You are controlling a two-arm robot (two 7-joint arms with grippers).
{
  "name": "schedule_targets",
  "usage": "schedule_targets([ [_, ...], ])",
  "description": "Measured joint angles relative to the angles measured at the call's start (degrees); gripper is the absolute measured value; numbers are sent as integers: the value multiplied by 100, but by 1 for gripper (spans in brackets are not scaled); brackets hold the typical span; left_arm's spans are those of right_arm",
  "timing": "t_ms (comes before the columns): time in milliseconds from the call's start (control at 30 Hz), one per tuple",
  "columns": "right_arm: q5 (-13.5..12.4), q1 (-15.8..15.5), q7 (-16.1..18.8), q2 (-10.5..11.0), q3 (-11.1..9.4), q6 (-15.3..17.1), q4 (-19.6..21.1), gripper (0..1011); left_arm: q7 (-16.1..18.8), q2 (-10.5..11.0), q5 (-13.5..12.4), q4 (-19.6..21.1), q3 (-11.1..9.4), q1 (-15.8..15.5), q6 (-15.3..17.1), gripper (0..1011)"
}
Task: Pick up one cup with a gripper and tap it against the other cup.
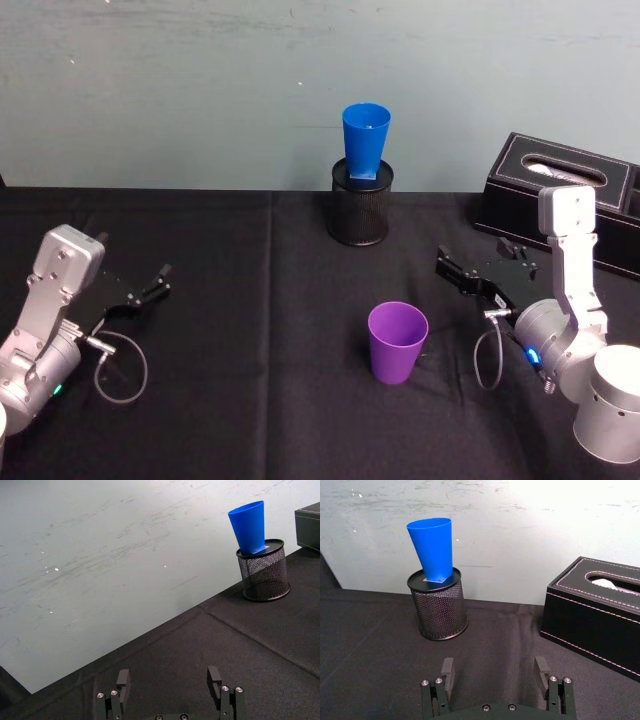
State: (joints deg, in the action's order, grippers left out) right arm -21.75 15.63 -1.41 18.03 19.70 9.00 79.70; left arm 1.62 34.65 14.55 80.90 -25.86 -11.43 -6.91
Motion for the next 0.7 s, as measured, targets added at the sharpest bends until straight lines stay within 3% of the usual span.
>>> schedule_targets([
  [700, 0, 0, 0, 0, 0, 1, 0, 1000, 0, 0, 0, 0, 0, 0, 0, 1011],
])
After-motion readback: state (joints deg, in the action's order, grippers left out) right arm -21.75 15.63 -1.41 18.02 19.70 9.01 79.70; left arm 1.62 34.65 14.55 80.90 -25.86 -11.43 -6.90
